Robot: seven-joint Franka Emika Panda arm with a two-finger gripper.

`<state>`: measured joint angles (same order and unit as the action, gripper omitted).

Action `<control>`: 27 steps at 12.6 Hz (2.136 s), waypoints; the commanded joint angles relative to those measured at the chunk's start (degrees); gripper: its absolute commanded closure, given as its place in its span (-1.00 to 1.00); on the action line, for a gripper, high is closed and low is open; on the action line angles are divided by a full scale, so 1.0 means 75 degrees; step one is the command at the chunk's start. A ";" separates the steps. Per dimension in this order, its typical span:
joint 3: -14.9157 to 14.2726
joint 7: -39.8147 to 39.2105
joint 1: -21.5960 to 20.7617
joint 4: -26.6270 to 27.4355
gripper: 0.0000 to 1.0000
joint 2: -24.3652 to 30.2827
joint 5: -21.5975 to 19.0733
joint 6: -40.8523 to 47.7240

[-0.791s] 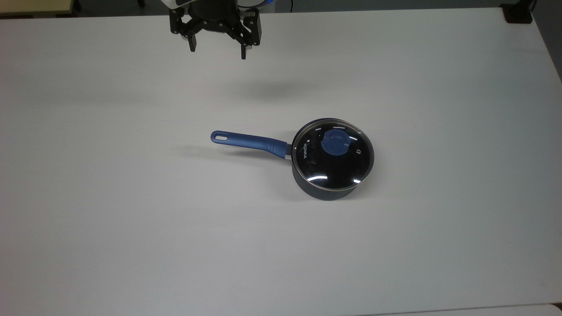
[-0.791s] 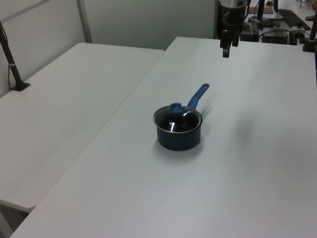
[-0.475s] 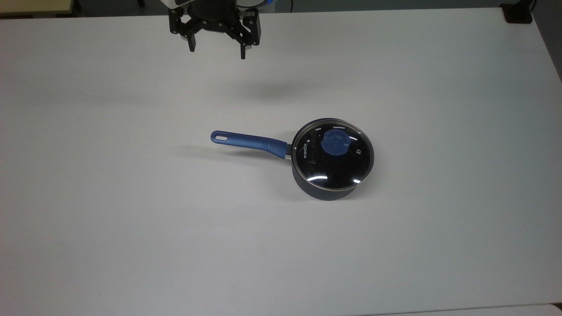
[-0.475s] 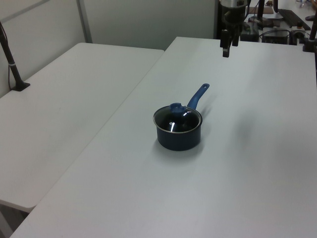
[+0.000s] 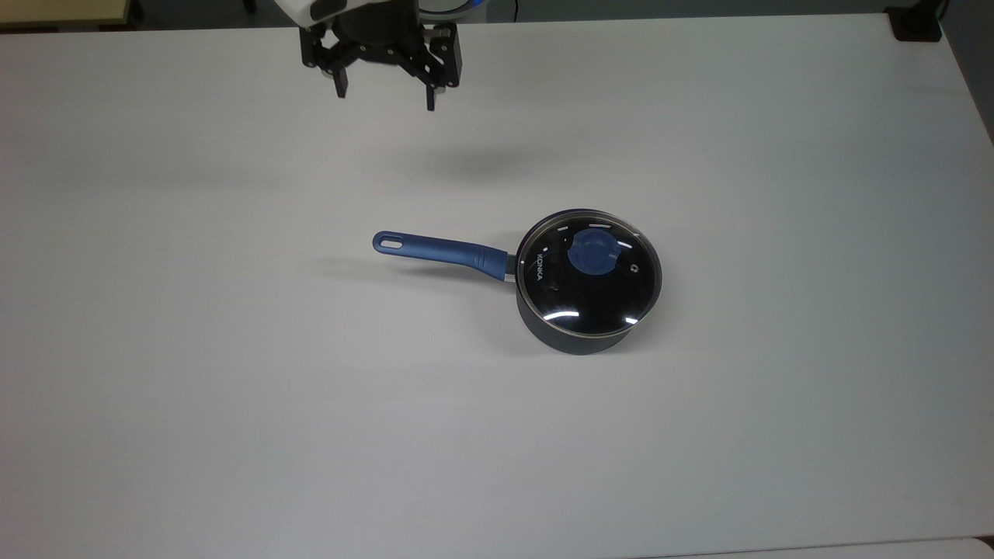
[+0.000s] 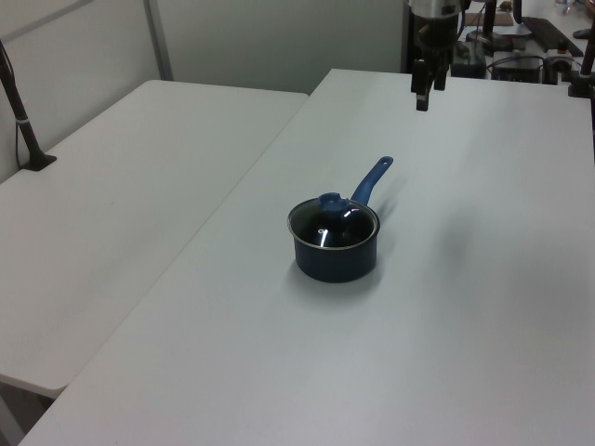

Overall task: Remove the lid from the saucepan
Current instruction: 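Move the open gripper toward the glass lid on the saucepan, then lower the gripper over the blue knob of the glass lid, then close the gripper on the blue lid knob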

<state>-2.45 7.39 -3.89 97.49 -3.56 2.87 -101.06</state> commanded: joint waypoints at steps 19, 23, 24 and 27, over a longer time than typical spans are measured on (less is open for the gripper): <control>0.0127 0.3011 -0.2095 -0.2874 -0.75 -0.3662 -0.0606 -0.1630; 0.0303 0.3034 -0.2107 -0.2851 -0.53 -0.3744 -0.0372 -0.1630; 0.0314 0.3023 -0.2107 -0.2735 -0.39 -0.3744 -0.0325 -0.1642; 0.0373 0.3022 -0.2084 -0.2745 0.17 -0.3710 -0.0231 -0.1549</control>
<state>0.16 28.95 -19.09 75.95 -32.31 0.11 -112.99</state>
